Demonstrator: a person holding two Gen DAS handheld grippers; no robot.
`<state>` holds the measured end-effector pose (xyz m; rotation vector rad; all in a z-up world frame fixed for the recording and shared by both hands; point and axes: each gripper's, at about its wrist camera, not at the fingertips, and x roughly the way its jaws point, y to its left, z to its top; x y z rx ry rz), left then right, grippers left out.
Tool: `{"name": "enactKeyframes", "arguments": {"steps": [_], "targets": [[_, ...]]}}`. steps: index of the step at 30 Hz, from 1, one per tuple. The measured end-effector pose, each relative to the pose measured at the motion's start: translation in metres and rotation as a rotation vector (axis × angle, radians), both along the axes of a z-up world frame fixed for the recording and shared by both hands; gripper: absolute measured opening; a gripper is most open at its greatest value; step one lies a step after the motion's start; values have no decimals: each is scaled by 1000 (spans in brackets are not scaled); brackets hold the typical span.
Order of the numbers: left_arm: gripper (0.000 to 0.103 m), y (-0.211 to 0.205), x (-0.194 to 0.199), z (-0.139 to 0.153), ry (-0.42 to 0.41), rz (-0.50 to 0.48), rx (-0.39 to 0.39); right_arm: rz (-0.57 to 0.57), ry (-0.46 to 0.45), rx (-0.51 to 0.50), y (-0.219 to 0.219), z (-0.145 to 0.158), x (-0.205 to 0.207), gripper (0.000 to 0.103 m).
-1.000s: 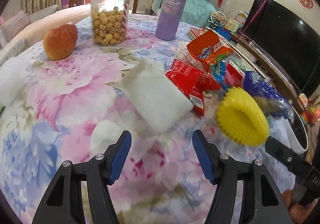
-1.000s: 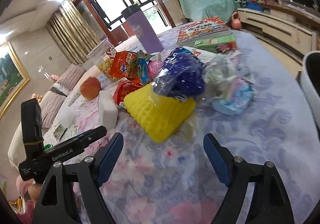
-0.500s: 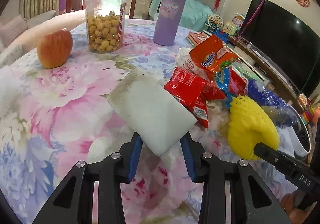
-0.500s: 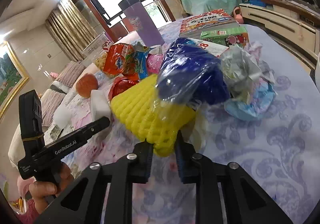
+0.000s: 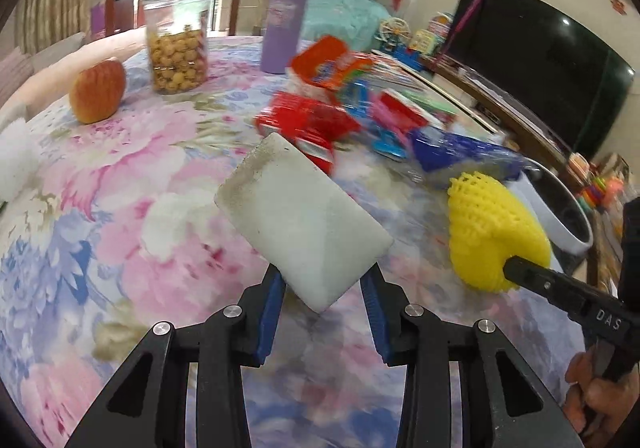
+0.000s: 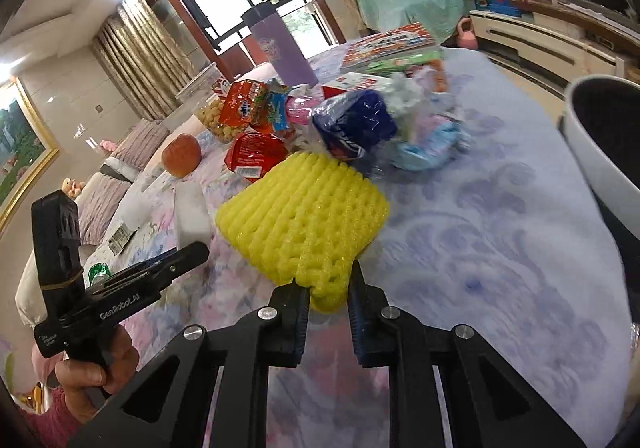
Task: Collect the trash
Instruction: 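Carry both items over the bin and open both grippers to drop them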
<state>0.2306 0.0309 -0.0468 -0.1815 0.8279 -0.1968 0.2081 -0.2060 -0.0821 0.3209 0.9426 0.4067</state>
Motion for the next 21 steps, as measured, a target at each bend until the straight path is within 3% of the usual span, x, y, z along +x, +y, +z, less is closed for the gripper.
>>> {"name": "enactKeyframes", "arguments": {"steps": [21], "targets": [[37, -97, -33, 21, -25, -270, 21, -204, -47, -25, -92, 17, -43, 17]]}}
